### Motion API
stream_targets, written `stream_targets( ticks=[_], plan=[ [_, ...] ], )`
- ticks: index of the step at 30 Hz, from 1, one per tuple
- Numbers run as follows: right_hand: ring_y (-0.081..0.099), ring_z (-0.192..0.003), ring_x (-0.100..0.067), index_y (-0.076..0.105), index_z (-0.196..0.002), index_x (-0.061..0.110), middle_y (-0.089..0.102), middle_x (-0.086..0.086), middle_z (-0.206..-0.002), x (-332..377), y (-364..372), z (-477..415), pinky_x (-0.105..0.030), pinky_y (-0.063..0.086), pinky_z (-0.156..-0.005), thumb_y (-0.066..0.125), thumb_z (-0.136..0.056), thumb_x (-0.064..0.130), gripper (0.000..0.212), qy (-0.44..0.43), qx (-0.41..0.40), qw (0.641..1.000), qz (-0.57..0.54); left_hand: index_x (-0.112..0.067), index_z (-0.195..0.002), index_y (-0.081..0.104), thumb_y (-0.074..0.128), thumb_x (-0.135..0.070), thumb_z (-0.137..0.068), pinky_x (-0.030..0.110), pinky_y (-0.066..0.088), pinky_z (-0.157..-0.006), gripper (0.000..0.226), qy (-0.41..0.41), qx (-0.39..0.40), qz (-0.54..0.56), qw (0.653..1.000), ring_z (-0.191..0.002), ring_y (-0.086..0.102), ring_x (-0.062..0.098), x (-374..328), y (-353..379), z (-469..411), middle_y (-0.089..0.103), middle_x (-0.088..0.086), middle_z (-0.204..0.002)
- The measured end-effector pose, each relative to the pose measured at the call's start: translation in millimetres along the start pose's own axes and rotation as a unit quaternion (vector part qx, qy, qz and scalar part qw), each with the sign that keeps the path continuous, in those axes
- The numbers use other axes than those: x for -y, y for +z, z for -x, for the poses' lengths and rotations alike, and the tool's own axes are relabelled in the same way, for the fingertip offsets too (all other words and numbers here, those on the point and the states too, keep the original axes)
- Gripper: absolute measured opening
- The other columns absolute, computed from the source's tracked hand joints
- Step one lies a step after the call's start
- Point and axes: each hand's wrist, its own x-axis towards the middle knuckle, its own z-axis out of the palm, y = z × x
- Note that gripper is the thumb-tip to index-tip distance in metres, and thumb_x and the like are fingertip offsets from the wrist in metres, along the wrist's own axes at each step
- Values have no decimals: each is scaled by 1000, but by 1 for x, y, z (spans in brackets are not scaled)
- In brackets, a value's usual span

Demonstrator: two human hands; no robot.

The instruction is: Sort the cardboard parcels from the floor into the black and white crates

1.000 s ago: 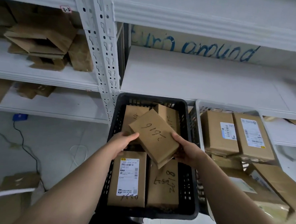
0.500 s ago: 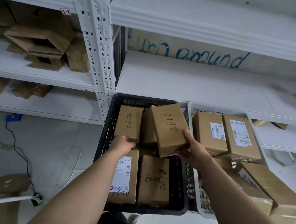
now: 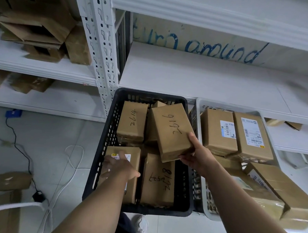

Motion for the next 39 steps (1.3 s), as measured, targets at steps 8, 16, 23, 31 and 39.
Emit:
stream_targets(
  ticks=[8, 16, 23, 31, 39],
  plan=[
    [60, -92, -29, 57, -110, 8, 57, -16, -109, -7, -9, -4, -36, 56, -75, 67, -81, 59, 59, 11, 17, 1000, -2, -16, -149, 4, 79, -70, -50, 52, 20, -113, 136, -7, -29, -33, 999, -139, 20, 38, 1, 1, -13, 17, 21, -147],
    [62, -91, -29, 56, -107, 10, 59, -18, -112, -4, -16, -2, -36, 58, -74, 68, -79, 60, 59, 9, 12, 1000, 6, -29, -147, -27, 85, -60, -51, 62, 30, -109, 151, 25, 22, 24, 999, -145, 2, 42, -12, 11, -10, -14, 20, -156],
    [61, -88, -29, 54, -104, 10, 58, -17, -110, -1, -21, -4, -36, 59, -74, 67, -81, 58, 55, 10, -1, 1000, 2, -32, -146, -26, 88, -56, -50, 62, 29, -109, 151, 34, 20, 42, 998, -145, 1, 39, -17, 10, -7, -12, 16, -156],
    [61, -88, -29, 52, -113, 9, 57, -18, -112, 0, -21, -7, -39, 58, -81, 68, -79, 60, 64, 12, -7, 1000, 5, -33, -145, -33, 79, -65, -53, 64, 27, -107, 148, 36, -20, -49, 998, -144, -1, 43, -14, 16, 2, -23, 23, -153],
    [61, -101, -32, 51, -98, 14, 56, -14, -110, 6, -10, -3, -42, 55, -91, 65, -83, 57, 47, 1, -5, 1000, -15, -36, -148, -20, 76, -71, -53, 59, 22, -110, 139, 58, -53, -33, 996, -145, 0, 41, -13, -37, 6, -17, 23, -155]
  ],
)
